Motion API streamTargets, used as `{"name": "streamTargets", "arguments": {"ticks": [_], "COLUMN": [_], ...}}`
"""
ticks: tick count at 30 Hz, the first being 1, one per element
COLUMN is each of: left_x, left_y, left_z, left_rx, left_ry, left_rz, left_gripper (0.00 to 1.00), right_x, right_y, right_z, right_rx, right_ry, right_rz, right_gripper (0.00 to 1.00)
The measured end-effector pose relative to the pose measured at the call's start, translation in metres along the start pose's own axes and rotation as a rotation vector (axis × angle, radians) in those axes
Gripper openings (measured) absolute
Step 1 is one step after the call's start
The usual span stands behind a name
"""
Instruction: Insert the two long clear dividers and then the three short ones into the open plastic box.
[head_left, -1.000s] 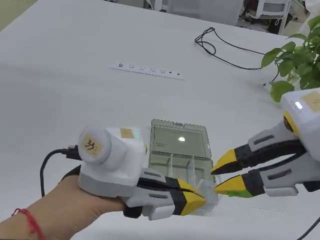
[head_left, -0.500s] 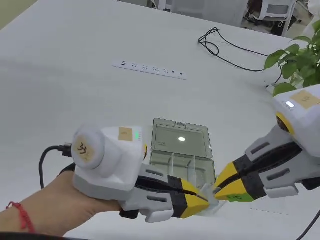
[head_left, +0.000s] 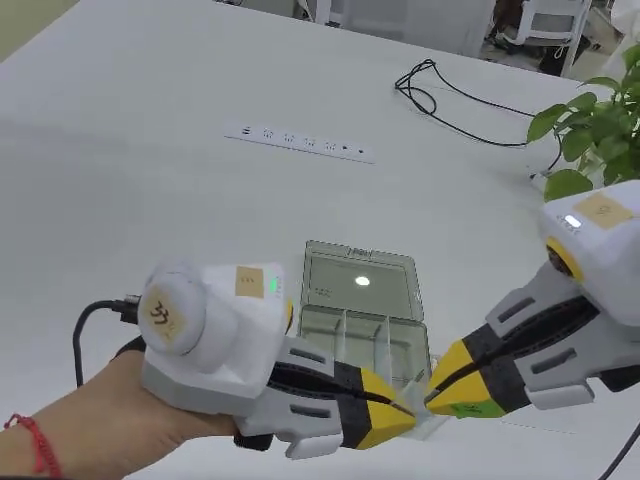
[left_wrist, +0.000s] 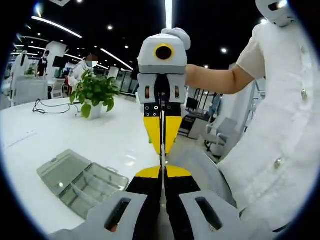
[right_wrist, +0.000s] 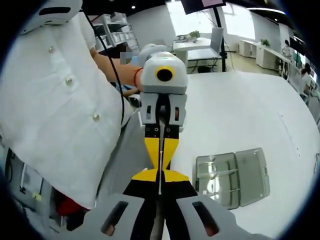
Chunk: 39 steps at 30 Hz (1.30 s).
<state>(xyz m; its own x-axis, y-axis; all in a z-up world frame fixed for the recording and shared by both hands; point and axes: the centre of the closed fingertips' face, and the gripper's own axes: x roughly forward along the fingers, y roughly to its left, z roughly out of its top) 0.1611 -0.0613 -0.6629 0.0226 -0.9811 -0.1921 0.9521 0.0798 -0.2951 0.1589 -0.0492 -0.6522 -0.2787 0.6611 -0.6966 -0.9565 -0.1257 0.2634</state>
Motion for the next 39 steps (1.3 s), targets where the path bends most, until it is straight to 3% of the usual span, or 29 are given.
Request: {"name": "streamTargets", "arguments": {"ticks": [22, 39], "left_x": [-0.006, -0.021], "left_y": [0.006, 0.019], "left_z": [-0.004, -0.015], "left_rx": [-0.013, -0.036], "left_ry": [0.009, 0.023], "left_rz": [0.035, 0.111], "left_gripper": [0.02, 0.16], "right_x": [0.004, 0.001], "right_y": [-0.005, -0.018], "right_z": [-0.001, 0.005], "right_rx": [-0.002, -0.001], "right_ry": [0.01, -0.011], "right_rz": [-0.019, -0.075], "right_gripper": [0.03, 0.03]}}
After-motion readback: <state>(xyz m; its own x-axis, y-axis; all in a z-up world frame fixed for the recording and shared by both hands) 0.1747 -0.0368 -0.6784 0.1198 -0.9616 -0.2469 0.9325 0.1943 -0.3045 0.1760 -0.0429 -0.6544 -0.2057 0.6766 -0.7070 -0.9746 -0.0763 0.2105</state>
